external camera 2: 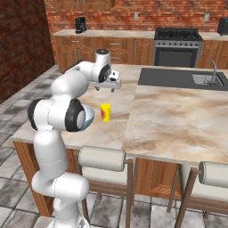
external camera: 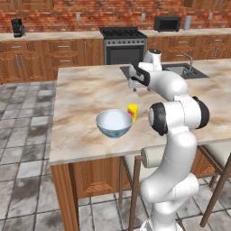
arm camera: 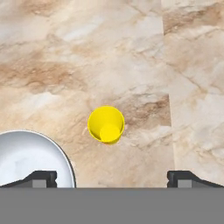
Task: Place the cup inside the bowl on the dining table and move the bowl to any counter.
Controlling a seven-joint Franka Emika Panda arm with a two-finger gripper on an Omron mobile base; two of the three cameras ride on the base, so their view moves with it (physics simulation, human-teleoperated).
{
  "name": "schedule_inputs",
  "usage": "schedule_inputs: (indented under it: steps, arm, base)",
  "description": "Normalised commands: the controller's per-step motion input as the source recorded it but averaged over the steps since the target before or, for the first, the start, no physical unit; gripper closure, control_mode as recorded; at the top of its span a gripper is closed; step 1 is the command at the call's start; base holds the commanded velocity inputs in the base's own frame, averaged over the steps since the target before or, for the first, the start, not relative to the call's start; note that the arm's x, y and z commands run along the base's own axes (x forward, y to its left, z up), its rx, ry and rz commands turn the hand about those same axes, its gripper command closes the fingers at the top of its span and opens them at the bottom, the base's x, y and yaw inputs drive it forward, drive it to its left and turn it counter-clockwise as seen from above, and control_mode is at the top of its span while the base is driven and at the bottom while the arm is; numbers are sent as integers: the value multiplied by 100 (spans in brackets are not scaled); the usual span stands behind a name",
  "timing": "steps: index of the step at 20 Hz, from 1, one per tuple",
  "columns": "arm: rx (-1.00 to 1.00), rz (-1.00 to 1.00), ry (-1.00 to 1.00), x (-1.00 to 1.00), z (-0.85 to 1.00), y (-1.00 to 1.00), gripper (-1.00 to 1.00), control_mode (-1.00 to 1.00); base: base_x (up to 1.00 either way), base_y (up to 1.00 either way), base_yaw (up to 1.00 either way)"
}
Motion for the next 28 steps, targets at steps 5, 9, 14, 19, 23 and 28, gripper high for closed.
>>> schedule_inputs:
  steps: [5, 9, 14, 19, 23, 28]
  arm:
    - [0, 1, 0, 20, -9, 0, -100, -100]
    - [0, 0, 0, 4, -16, 0, -100, -100]
    - [0, 0, 0, 1, -11, 0, -100, -100]
    - [0, 0, 0, 5, -20, 0, -100, -100]
    - [0, 0, 0, 13, -27, 0, -100, -100]
    - [0, 0, 0, 20, -24, 0, -100, -100]
  base:
    - [0, 0, 0]
    - [0, 0, 0]
    - [0, 0, 0]
    - [0, 0, 0]
    - [0, 0, 0]
    - [0, 0, 0]
